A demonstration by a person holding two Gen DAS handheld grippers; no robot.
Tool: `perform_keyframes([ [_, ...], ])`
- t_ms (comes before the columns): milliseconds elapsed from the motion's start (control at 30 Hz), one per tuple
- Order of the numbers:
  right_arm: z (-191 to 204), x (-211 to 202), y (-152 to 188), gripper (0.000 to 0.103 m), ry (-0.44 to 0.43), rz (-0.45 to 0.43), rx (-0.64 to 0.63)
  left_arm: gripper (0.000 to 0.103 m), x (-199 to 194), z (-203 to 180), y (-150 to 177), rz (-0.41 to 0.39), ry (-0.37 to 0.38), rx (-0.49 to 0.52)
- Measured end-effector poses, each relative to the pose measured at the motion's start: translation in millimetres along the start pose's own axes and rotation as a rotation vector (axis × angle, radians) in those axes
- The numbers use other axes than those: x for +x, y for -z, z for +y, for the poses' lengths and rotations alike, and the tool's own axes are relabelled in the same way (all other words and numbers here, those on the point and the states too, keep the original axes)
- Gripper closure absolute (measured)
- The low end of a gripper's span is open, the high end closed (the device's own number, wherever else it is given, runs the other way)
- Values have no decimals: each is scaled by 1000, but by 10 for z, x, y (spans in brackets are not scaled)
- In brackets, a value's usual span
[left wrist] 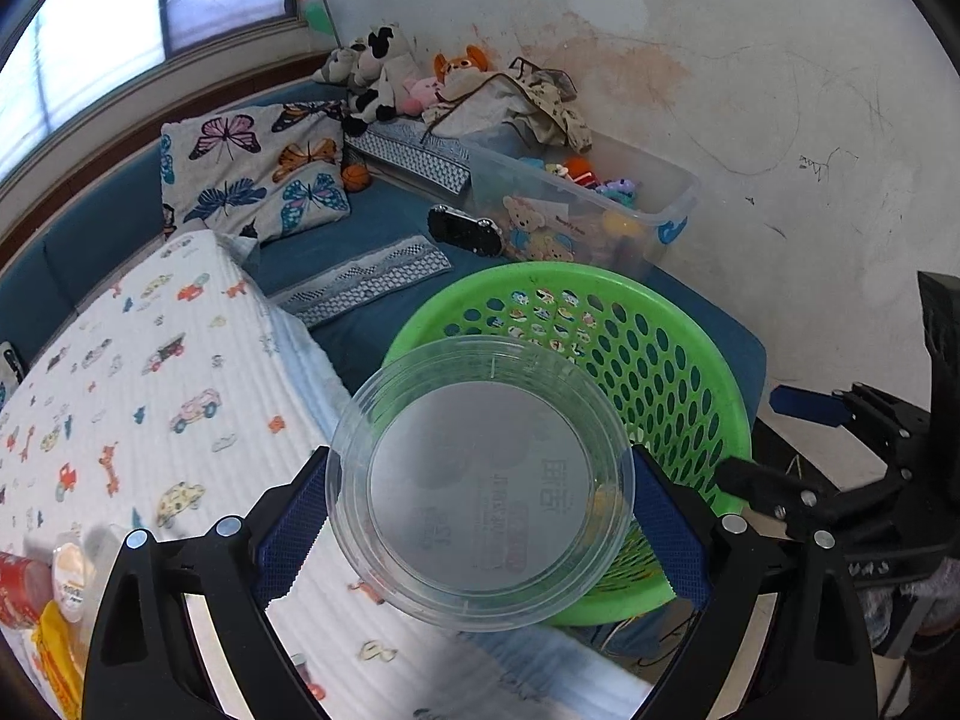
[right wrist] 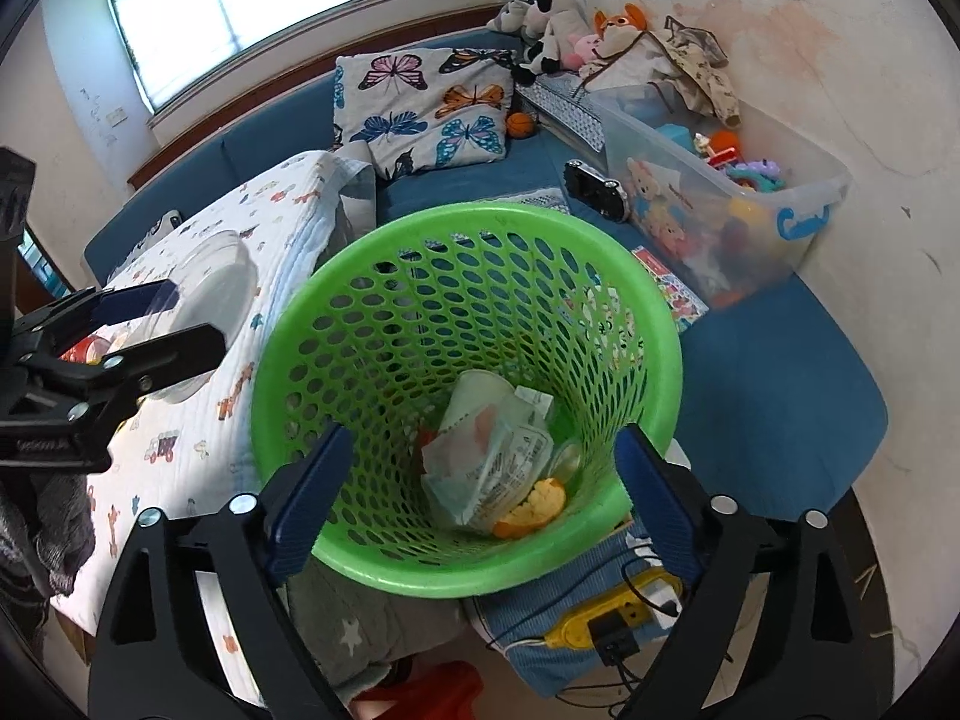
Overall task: Collect trash
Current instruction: 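Grasp the clear plastic lid with the left tool and drop it into the basket, then move both tools back over the table toward the yellow snack packet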
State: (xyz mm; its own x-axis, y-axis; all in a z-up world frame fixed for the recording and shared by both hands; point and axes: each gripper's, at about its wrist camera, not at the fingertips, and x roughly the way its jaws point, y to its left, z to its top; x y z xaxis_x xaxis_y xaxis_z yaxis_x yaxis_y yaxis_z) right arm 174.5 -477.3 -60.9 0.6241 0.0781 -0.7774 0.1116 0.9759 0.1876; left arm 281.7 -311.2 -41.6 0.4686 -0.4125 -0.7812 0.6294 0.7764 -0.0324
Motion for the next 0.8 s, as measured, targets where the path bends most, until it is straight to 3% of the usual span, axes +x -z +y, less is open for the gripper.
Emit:
perform_keyframes([
  [467,-31,-55,116,10,-3,8,2,10,220,-206,-98,20,52,7],
  [800,54,-90,176,9,-10,9,-9,10,21,-128,6,-17,67,-18],
])
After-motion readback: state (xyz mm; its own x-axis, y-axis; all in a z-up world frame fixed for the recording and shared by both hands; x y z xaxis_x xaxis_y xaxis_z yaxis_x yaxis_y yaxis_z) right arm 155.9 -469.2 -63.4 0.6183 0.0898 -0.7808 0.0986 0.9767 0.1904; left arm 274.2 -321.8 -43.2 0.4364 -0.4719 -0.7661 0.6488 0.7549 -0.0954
